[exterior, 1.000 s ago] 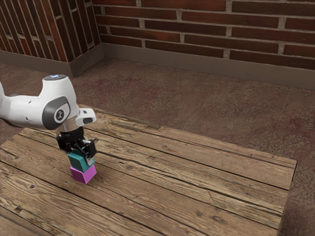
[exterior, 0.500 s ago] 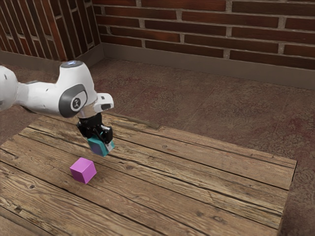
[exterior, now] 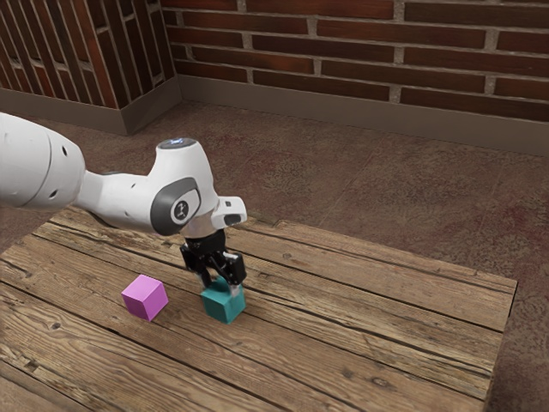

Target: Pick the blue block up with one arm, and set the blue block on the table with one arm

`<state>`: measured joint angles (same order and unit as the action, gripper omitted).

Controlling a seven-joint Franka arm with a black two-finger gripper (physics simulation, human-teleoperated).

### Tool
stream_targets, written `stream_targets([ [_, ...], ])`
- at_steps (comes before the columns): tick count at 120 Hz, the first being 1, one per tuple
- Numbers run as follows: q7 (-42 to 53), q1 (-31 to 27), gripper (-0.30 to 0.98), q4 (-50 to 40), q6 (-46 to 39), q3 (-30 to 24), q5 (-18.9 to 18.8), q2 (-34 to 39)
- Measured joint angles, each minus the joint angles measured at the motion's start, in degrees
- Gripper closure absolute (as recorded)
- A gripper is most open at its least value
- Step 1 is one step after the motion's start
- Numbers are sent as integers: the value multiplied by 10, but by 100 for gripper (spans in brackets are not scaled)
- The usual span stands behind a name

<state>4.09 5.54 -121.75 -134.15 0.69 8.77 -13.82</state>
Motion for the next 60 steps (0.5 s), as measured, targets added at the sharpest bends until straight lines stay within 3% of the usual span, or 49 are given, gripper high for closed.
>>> stream_targets([
  [9, 2, 4, 9, 0, 2, 0, 0, 26],
  [16, 4, 9, 7, 11, 20, 0, -9, 91],
  [24, 6, 14, 5, 113, 84, 3, -41, 137],
  [35, 10, 33, 3, 212, 178, 21, -69, 148],
  [60, 15, 30, 1, 245, 283, 30, -89, 153],
])
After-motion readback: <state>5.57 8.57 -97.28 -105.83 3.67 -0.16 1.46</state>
